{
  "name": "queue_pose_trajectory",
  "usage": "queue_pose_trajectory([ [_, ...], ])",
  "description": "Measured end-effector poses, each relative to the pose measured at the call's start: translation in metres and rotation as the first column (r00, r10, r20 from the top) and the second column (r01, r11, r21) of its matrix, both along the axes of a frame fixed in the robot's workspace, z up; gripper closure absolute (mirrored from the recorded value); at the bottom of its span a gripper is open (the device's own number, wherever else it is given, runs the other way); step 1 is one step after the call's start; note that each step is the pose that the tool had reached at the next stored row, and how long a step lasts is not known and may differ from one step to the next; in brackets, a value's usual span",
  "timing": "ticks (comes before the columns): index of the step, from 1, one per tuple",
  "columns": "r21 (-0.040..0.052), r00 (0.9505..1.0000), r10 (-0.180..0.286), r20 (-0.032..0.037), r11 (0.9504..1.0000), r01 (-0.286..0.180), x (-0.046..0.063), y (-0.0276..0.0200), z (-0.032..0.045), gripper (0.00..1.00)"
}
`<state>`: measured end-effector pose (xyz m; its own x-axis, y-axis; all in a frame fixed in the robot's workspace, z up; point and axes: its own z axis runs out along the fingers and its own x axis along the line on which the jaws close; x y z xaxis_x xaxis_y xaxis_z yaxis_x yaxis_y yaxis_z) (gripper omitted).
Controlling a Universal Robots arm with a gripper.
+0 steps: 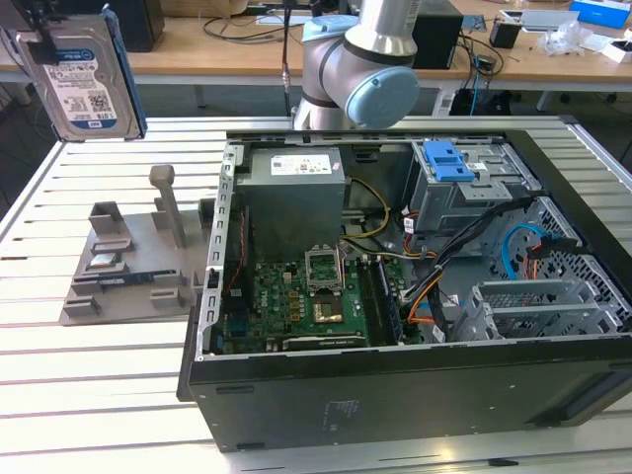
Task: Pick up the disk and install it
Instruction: 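Pick up the disk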
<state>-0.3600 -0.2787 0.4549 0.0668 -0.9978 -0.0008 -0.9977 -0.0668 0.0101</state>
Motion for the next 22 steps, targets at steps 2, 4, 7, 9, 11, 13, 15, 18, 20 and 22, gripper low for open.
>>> queue_pose_trajectory([
  [2, 0.0000, 1.0000, 0.000, 0.0001, 1.0000, 0.000, 0.000, 0.0000, 0.0053, 0.63],
  [4, 0.0000, 1.0000, 0.000, 0.0000, 1.0000, 0.000, 0.000, 0.0000, 0.0106, 0.63],
  [7, 0.0000, 1.0000, 0.000, -0.0001, 1.0000, 0.000, 0.000, 0.0001, 0.0218, 0.63],
  [9, 0.0000, 1.0000, 0.000, 0.0000, 1.0000, 0.000, 0.000, 0.0002, 0.0288, 0.63],
  [11, -0.0001, 1.0000, 0.000, -0.0001, 1.0000, 0.000, 0.000, 0.0003, 0.0358, 0.63],
  [13, 0.0000, 1.0000, 0.000, -0.0001, 1.0000, 0.000, 0.000, 0.0003, 0.0426, 0.63],
  [15, 0.0000, 1.0000, 0.000, -0.0001, 1.0000, 0.000, 0.000, 0.0003, 0.0476, 0.63],
  [18, 0.0000, 1.0000, 0.000, -0.0001, 1.0000, 0.000, 0.000, 0.0003, 0.0600, 0.63],
  [20, 0.0000, 1.0000, 0.000, 0.0000, 1.0000, 0.000, 0.000, 0.0003, 0.0659, 0.63],
  [22, 0.0000, 1.0000, 0.000, -0.0001, 1.0000, 0.000, 0.000, 0.0003, 0.0709, 0.63],
])
